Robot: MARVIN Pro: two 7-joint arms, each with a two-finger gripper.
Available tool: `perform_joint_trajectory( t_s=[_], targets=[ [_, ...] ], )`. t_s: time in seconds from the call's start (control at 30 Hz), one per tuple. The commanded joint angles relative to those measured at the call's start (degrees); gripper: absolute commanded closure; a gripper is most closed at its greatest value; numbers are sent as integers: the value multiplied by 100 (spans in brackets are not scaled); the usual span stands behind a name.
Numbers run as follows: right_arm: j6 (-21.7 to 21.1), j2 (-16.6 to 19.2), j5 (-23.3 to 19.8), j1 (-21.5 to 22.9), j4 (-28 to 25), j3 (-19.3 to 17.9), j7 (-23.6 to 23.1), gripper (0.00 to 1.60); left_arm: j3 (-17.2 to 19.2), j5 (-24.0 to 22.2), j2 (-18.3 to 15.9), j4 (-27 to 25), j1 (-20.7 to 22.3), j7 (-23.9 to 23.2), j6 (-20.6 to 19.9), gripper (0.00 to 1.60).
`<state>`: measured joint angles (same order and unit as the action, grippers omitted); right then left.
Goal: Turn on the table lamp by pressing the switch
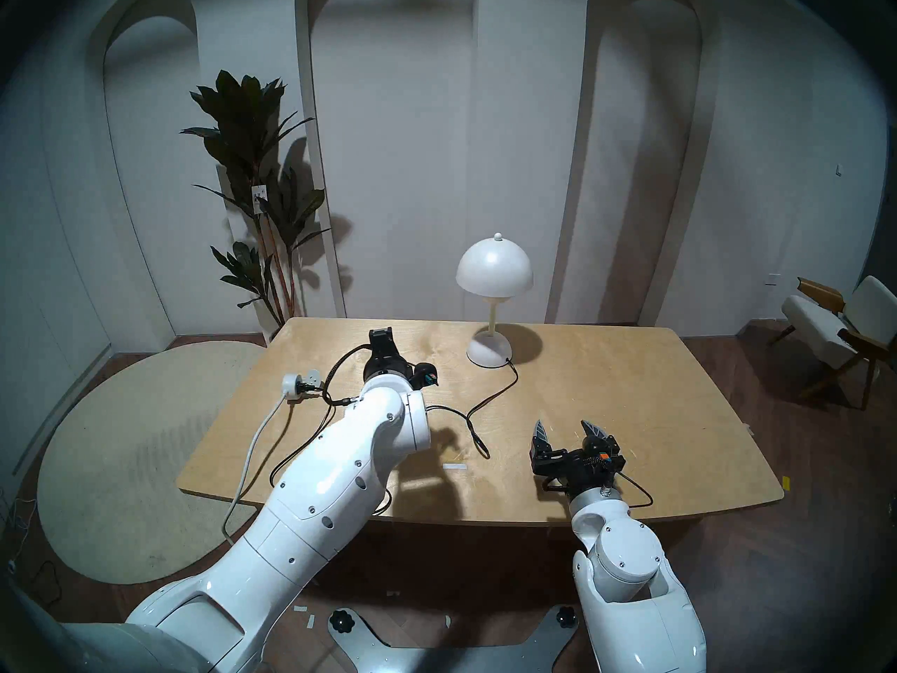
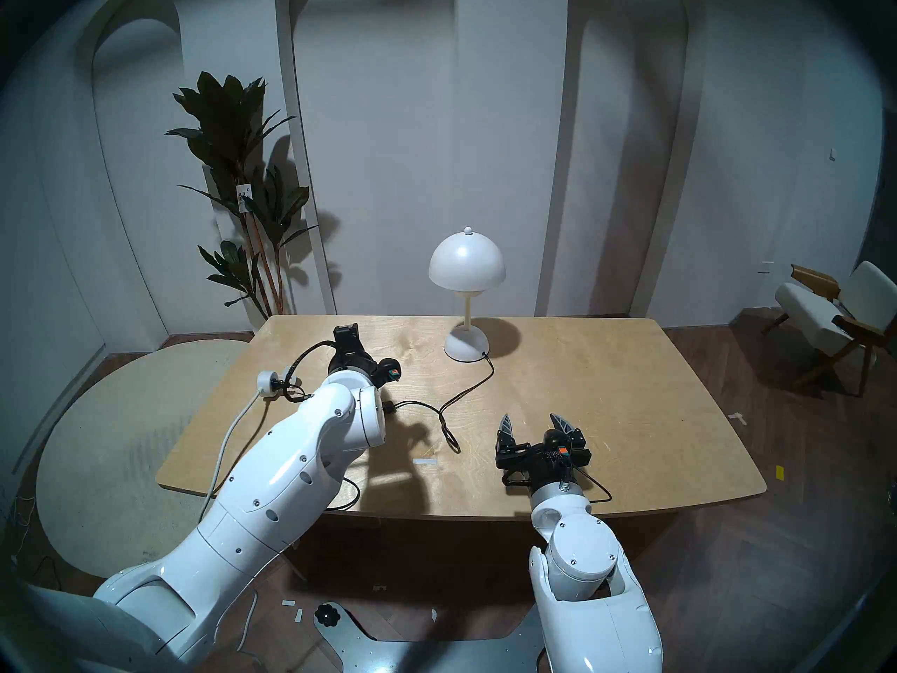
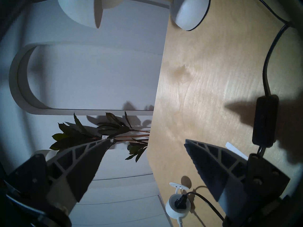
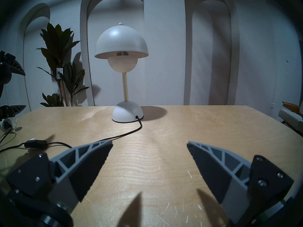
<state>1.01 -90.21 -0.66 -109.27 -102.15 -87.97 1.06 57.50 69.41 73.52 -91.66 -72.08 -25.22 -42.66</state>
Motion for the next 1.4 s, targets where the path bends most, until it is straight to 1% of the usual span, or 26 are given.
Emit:
perform_joint_trajectory(
  t_s=[0.0,0.5,0.8,1.03,1.2,1.23,1.33,1.37],
  targets=[
    [20,5,8,12,-141,6,-3,0,112,-115,-148,-86,61,54,244,0],
    [23,4,8,15,-135,6,-3,0,105,-265,72,691,383,509,576,0],
    [24,4,7,16,-133,6,-3,0,74,-251,260,1033,556,617,651,0],
    [23,4,8,15,-135,6,-3,0,70,-209,297,1038,548,602,628,0],
    [31,18,-22,45,-121,-33,-15,0,84,-234,423,1373,533,824,702,0],
    [59,56,-88,57,-101,-50,-103,0,89,-239,437,1413,530,857,715,0],
    [97,-87,-135,90,-143,-173,113,0,101,-249,475,1545,519,950,749,0],
    [86,-87,-201,120,-184,-234,104,0,104,-252,485,1588,516,972,761,0]
  ],
)
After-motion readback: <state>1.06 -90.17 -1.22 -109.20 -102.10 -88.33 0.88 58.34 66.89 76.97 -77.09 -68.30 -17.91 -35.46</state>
